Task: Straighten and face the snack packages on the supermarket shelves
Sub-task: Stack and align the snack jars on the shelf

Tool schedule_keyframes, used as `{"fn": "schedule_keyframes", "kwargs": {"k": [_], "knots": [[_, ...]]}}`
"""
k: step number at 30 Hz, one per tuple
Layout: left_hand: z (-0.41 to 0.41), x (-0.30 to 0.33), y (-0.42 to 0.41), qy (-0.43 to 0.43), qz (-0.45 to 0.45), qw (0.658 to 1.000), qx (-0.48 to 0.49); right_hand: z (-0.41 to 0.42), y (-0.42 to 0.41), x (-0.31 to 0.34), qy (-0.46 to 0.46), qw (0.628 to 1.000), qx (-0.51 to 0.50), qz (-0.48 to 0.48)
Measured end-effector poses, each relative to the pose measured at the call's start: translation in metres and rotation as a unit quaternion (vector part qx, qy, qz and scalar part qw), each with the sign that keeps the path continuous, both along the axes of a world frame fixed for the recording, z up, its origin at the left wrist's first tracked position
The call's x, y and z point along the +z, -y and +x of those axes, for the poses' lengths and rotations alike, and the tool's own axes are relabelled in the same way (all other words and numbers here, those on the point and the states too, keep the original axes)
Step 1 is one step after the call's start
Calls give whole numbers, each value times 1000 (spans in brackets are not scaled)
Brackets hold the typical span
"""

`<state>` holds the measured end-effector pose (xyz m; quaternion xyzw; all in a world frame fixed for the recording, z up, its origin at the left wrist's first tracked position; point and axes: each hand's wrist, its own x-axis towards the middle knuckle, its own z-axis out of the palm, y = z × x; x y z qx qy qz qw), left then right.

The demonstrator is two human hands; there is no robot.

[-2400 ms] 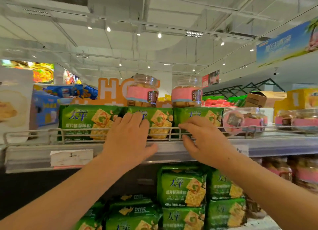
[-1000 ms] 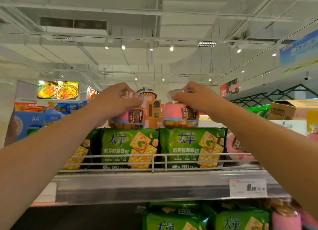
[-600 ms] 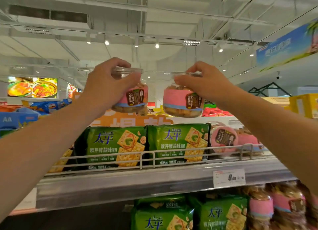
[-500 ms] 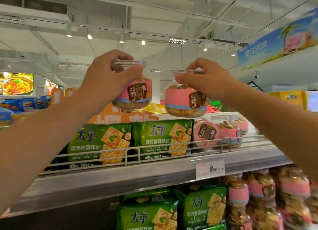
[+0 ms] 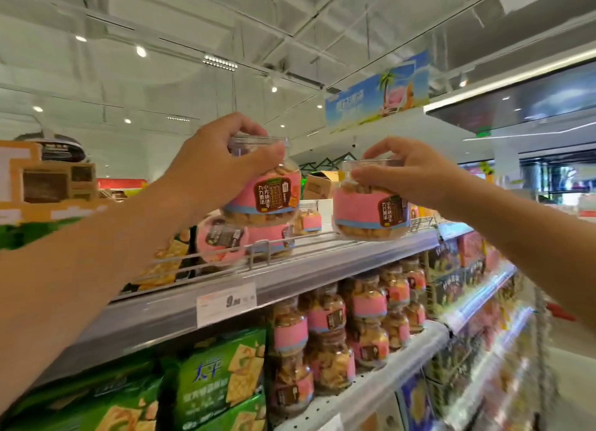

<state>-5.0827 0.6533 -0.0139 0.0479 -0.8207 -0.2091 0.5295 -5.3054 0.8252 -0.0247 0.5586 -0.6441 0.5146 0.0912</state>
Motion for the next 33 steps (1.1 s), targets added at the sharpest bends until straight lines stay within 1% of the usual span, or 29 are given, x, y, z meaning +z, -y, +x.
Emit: {"fn": "schedule_keyframes", "kwargs": {"k": [4,8,11,13,16,18,20,21,26,29,31,33], "knots": [[-52,2,-12,34,-31,999,22,-55,-9,-4,-2,1000,-5,-4],[-113,10,-15,96,-59,989,93,-115,-3,8,-22,1000,-2,-13],[-158,14,-8,159,-84,967,178,-158,9,24,-46,999,-3,-14],[-179,14,0,189,-74,953,226,-178,24,34,-54,998,8,-10],[-197,16,11,225,-114,906,340,-198,54,43,-72,997,41,10],[-199,18,15,257,-91,897,348,-204,75,44,-87,994,57,23],[-198,21,20,268,-49,896,351,-207,96,46,-98,992,71,38],[-198,22,22,269,-45,895,353,-207,105,46,-104,991,77,46],[-201,29,26,288,-57,883,366,-204,141,41,-124,981,117,93],[-205,30,29,312,-62,872,371,-208,150,34,-150,974,115,123],[-207,31,30,322,-60,869,371,-212,152,30,-161,973,110,123],[-206,31,31,336,-45,868,362,-217,153,24,-152,975,111,115]]}}
